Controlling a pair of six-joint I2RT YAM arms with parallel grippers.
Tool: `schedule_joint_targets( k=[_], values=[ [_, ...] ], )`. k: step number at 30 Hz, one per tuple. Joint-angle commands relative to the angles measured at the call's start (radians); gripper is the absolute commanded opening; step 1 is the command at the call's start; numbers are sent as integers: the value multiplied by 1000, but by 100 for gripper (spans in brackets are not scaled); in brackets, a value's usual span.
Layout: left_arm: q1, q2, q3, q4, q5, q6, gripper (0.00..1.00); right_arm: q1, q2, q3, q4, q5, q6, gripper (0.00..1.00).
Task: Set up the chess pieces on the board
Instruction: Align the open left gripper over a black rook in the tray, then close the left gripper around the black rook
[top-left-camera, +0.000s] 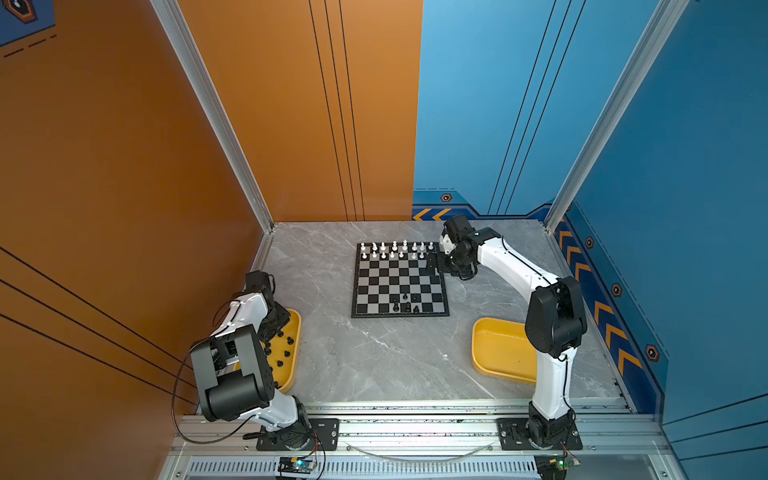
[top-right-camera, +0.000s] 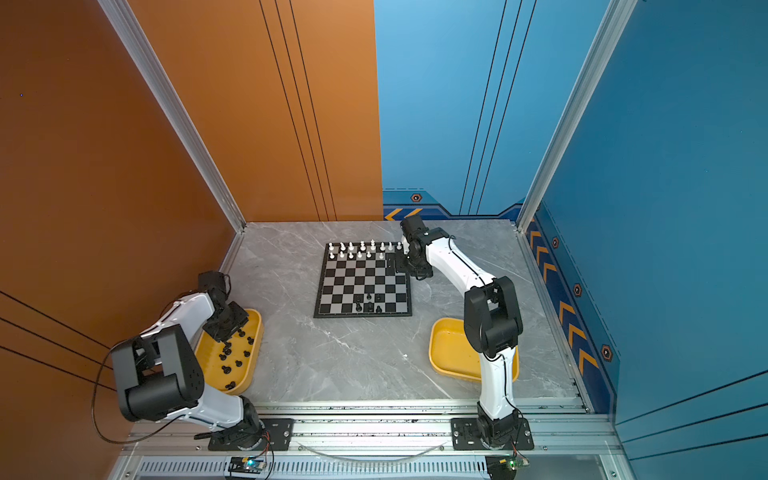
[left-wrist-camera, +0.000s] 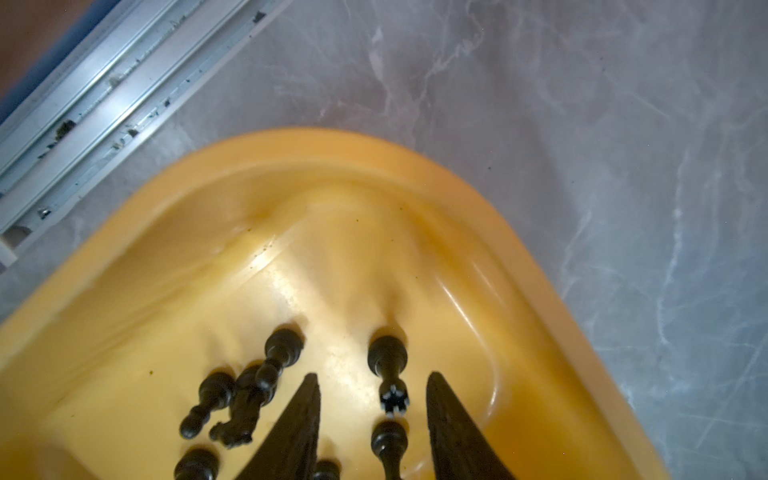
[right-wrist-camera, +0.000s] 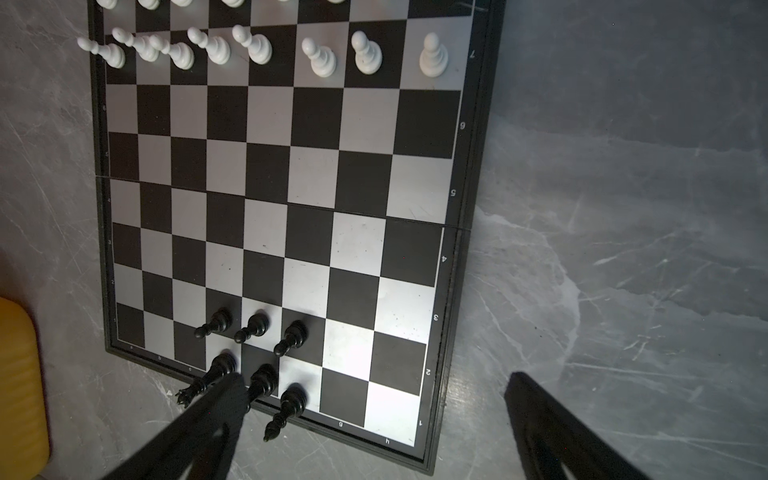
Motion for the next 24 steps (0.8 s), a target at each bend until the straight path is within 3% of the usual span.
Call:
schedule_joint_targets(
  k=[1,11,24],
  values=[
    [1,-21,-7,-1,23,17,44,5,-23,2,-2,24,-20,100],
    [-7,35,-4,26,36,13,41,5,-30,0,-13,41,-26,100],
    [-20,71,11,36,34,16,25,6,-47,-9,-28,74,-34,100]
  ],
)
